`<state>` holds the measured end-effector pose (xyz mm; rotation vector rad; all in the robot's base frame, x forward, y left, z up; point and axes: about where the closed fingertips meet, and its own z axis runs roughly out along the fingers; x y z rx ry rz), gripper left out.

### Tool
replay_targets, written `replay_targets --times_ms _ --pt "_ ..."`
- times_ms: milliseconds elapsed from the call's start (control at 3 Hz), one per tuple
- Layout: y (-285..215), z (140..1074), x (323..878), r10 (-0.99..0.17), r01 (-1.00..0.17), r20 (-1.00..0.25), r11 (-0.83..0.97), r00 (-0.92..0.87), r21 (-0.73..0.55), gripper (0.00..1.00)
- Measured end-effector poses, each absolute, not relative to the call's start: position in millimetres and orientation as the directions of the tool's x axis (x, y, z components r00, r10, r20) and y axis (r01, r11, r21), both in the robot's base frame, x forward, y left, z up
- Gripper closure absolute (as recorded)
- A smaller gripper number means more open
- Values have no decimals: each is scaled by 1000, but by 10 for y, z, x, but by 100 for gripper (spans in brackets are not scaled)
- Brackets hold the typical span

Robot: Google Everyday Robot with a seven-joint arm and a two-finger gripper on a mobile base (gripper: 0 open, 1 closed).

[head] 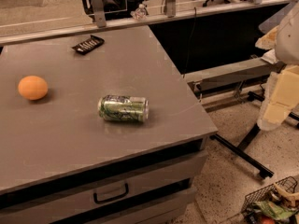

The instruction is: Move green can near rxbar chocolate

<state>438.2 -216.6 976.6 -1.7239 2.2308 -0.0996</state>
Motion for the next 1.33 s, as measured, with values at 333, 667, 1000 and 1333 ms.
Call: replay_targets --times_ms 333,667,1000,1333 --pt "-2165 9766 4382 -953 -931 -207 270 -221 -247 0" --pt "-2118 9762 4370 -937 -933 -274 280 -215 -226 0" --pt "-2092 9542 4410 -875 -937 -446 296 -187 -188 0" --pt "-1954 9398 4451 -765 -937 -633 294 -114 -188 0"
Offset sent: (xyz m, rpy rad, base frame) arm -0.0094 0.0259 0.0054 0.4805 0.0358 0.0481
